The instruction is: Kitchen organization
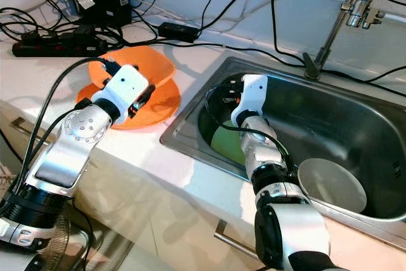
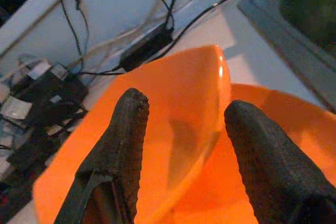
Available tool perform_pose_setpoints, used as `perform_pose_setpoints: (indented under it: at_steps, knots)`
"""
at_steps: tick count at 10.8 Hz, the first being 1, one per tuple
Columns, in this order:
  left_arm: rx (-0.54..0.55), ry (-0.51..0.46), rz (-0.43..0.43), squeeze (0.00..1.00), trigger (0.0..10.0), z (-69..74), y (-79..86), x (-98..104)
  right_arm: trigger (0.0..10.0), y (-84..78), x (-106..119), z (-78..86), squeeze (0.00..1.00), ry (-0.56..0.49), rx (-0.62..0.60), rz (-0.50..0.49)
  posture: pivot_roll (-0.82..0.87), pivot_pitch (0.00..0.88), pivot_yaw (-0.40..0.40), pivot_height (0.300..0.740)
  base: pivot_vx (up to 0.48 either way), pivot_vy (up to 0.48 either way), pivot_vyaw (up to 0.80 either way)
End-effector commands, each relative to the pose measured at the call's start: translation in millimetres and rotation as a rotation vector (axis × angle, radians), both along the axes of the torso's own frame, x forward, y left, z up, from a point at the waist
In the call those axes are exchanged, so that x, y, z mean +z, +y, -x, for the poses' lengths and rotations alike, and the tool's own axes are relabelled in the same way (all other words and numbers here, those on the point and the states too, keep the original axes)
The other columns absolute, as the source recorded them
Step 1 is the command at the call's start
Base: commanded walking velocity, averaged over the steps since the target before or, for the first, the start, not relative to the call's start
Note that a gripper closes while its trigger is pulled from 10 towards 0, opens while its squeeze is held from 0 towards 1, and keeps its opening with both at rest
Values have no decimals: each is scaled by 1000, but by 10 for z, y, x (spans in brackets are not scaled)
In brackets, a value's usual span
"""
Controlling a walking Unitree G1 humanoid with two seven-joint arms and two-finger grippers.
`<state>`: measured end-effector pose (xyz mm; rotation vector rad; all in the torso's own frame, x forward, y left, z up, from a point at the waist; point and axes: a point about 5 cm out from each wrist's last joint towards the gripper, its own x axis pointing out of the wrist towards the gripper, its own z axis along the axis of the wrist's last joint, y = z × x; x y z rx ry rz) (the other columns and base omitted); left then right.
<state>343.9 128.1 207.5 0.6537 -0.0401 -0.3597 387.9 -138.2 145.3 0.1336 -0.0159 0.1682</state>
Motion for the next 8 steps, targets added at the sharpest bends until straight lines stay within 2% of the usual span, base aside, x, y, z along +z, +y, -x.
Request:
perform_pose_setpoints:
  at_steps: [1, 4, 5, 6, 8]
  knots:
    - [-27, 32, 8, 0, 10000, -15, -21, 36, 10000, -15, 19, 2, 0, -8, -10, -10, 248, 0, -58, 740, 0, 0, 0]
    - [-10, 90, -74, 0, 10000, -20, 34, -57, 10000, -5, 32, -2, 0, -10, -10, -19, 253, 0, -60, 740, 0, 0, 0]
    - [44, 103, -195, 0, 10000, -61, 119, -126, 10000, 19, 32, 0, 0, -9, 0, -16, 253, 0, -60, 740, 0, 0, 0]
    - [90, 96, -277, 0, 10000, -96, 190, -148, 10000, 21, 30, 2, 0, -9, 2, -16, 248, 0, -60, 740, 0, 0, 0]
    - [116, 118, -342, 0, 10000, -129, 243, -180, 10000, 19, 25, 3, 0, -6, 2, -15, 247, 0, -61, 740, 0, 0, 0]
